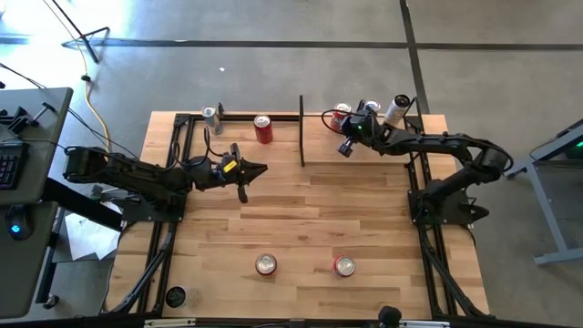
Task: Place canned beverage on shelf
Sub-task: Put the top red soda can on the shelf, then put the top red-black soda can on the shelf
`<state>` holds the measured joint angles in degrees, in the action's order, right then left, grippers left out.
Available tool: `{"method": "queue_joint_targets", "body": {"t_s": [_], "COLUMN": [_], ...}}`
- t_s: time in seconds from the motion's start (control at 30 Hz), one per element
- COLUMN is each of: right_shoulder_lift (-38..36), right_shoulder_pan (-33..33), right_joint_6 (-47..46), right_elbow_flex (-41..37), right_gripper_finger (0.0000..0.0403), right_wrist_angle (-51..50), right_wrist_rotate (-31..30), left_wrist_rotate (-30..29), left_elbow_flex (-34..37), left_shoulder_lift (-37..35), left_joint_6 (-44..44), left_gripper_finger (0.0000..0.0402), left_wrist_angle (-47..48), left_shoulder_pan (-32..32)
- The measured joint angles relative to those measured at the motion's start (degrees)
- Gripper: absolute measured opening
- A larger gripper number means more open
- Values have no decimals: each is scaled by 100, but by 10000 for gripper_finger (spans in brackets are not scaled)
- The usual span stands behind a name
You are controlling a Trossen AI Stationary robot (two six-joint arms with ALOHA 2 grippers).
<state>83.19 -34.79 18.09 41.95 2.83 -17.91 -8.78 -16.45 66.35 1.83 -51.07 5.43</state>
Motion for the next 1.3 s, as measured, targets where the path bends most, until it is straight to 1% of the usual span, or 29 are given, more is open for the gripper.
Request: {"method": "queue_joint_targets", "body": {"t_s": [0.1, 0.23, 0.3, 0.4, 0.57, 0.6, 0.73, 0.77, 0.93, 1.03, 1.17, 1.3], "right_shoulder_lift": [-114, -424, -630, -904, -1058, -1057, -1057, -1057, -1054, -1054, -1054, -1054], "right_shoulder_pan": [7, 122, 243, 507, 1149, 1265, 1556, 1591, 1694, 1799, 1997, 2245], "right_joint_6": [14, 98, 63, -63, -348, -378, -418, -466, -625, -627, -669, -746], "right_elbow_flex": [-2, -3, -2, -2, -3, -27, -435, -533, -1076, -1321, -1532, -1591], "right_gripper_finger": [0, 0, 0, 0, 0, 0, 0, 0, 0, 0, 0, 0], "right_wrist_angle": [-134, -434, -542, -692, -622, -532, 578, 794, 1891, 2530, 3026, 3179], "right_wrist_rotate": [2, 7, 7, 46, 418, 546, 1540, 1675, 1808, 2003, 2229, 2168], "left_wrist_rotate": [37, 348, 373, 365, 378, 377, 376, 377, 406, 407, 404, 406], "left_elbow_flex": [0, 0, 0, 0, 0, 0, 0, 0, 0, 0, 0, 0], "left_shoulder_lift": [0, 0, 0, 9, 15, 17, 17, 17, 17, 17, 17, 17], "left_joint_6": [-30, -278, -148, 70, 94, 94, 102, 120, 247, 256, 363, 342], "left_gripper_finger": [21, 21, 21, 21, 21, 21, 21, 21, 21, 21, 21, 21], "left_wrist_angle": [48, 42, 48, 136, 213, 230, 239, 250, 520, 743, 1050, 1100], "left_shoulder_pan": [-2, -38, -39, -35, -41, -39, -39, -39, -39, -39, -39, -39]}}
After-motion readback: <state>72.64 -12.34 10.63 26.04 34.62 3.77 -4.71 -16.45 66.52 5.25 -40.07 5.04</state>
